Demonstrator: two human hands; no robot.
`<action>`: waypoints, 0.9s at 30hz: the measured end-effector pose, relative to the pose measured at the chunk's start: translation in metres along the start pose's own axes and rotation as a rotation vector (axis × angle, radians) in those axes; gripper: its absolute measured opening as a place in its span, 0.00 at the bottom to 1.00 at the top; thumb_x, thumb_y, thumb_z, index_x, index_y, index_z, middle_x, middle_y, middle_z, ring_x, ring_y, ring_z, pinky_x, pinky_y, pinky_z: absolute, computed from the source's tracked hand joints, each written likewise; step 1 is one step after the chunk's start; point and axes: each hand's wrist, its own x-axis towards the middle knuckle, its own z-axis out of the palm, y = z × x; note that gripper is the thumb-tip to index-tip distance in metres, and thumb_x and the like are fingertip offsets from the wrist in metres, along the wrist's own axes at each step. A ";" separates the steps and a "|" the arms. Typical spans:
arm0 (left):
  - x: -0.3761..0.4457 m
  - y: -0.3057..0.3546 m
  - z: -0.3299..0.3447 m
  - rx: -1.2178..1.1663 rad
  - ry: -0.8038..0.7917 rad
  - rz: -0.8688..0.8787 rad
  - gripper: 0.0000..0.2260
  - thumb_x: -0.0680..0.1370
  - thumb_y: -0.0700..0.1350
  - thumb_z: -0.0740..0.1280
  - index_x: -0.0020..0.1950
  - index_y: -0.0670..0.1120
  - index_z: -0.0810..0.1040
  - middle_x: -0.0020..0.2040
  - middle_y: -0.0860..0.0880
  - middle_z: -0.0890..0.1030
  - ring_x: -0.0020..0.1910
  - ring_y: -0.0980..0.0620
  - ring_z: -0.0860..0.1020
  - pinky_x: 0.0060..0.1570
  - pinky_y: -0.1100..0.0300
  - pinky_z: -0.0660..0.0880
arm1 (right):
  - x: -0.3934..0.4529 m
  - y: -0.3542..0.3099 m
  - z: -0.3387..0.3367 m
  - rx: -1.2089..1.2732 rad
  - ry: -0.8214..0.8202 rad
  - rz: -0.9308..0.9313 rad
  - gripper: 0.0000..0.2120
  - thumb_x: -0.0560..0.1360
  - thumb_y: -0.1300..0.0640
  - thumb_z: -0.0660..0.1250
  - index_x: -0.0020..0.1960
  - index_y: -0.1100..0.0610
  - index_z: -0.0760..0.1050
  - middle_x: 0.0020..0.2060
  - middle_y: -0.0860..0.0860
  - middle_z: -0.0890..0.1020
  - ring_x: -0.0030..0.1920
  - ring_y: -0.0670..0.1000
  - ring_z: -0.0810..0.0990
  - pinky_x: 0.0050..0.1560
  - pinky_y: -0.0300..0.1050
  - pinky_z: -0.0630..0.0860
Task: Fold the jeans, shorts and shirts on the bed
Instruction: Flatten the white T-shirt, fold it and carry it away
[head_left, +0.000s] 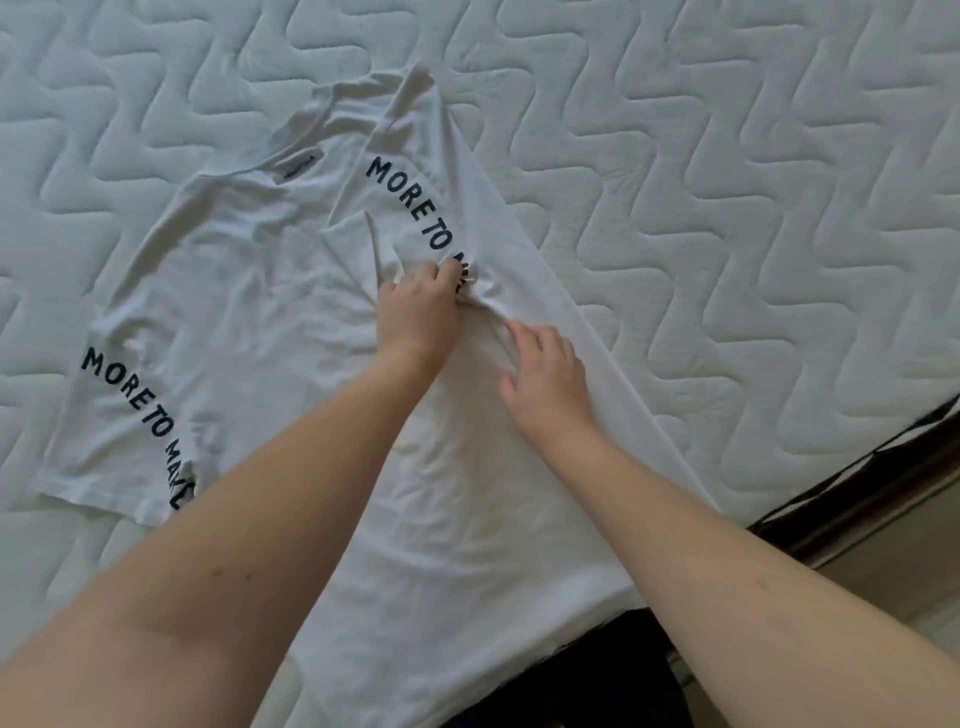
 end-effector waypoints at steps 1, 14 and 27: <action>0.003 -0.005 -0.002 -0.015 0.028 -0.014 0.12 0.78 0.39 0.60 0.60 0.45 0.75 0.53 0.43 0.79 0.51 0.38 0.77 0.46 0.50 0.64 | 0.005 -0.002 0.002 -0.070 -0.009 -0.004 0.29 0.75 0.53 0.65 0.75 0.51 0.63 0.65 0.53 0.69 0.63 0.56 0.68 0.62 0.48 0.64; 0.001 0.001 0.002 0.199 0.233 0.399 0.17 0.63 0.36 0.70 0.50 0.48 0.83 0.43 0.46 0.81 0.37 0.45 0.78 0.36 0.57 0.74 | 0.030 -0.001 -0.007 -0.240 0.009 -0.203 0.09 0.78 0.58 0.59 0.51 0.60 0.76 0.46 0.57 0.80 0.48 0.61 0.77 0.47 0.54 0.68; -0.017 0.001 0.007 -0.037 -0.028 0.002 0.21 0.75 0.53 0.63 0.67 0.48 0.73 0.62 0.46 0.76 0.59 0.43 0.75 0.54 0.49 0.69 | 0.037 0.041 0.020 -0.383 -0.243 -0.315 0.38 0.78 0.36 0.50 0.75 0.47 0.27 0.75 0.47 0.29 0.70 0.44 0.21 0.69 0.46 0.22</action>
